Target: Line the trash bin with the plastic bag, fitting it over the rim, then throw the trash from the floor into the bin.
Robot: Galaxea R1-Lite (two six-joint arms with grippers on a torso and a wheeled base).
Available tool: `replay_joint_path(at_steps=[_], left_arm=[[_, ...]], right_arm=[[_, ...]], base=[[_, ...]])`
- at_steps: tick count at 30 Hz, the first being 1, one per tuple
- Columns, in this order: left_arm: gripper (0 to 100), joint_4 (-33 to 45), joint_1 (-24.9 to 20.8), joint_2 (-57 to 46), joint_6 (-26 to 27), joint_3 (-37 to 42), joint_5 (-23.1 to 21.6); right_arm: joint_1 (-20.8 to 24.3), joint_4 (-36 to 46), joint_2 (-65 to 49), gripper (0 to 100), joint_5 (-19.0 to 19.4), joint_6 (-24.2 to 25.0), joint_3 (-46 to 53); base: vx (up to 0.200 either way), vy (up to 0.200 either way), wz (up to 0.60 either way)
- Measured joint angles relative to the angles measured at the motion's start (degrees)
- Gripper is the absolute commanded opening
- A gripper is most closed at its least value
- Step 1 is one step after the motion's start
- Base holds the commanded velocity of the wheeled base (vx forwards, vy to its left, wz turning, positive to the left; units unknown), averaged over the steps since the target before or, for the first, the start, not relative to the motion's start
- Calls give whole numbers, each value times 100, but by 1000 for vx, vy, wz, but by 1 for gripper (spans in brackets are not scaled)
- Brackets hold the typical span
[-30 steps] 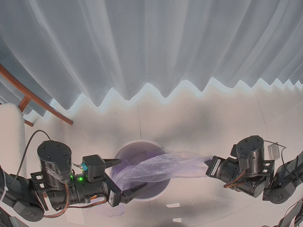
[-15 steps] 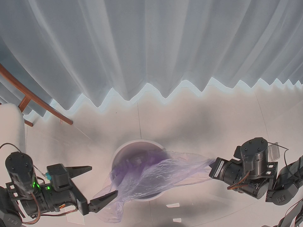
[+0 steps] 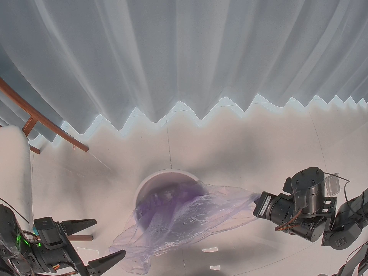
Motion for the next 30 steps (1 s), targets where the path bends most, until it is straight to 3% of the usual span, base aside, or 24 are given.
replay_joint_path(at_steps=[7, 11, 18, 30], left_arm=[[100, 20, -127, -138, -572, -63, -460], [100, 41, 102, -127, -741, -106, -744], [100, 44, 557, 110, -697, -24, -763], [100, 836, 762, 280, 532, 4, -745]], right_arm=[[0, 2, 48, 0, 0, -17, 0], [0, 0, 99, 0, 0, -17, 17], [29, -11, 182, 0, -1, -17, -2], [72, -24, 330, 0, -1, -11, -10]], base=[[0, 0, 0], [0, 0, 0], [0, 0, 0], [0, 0, 0]])
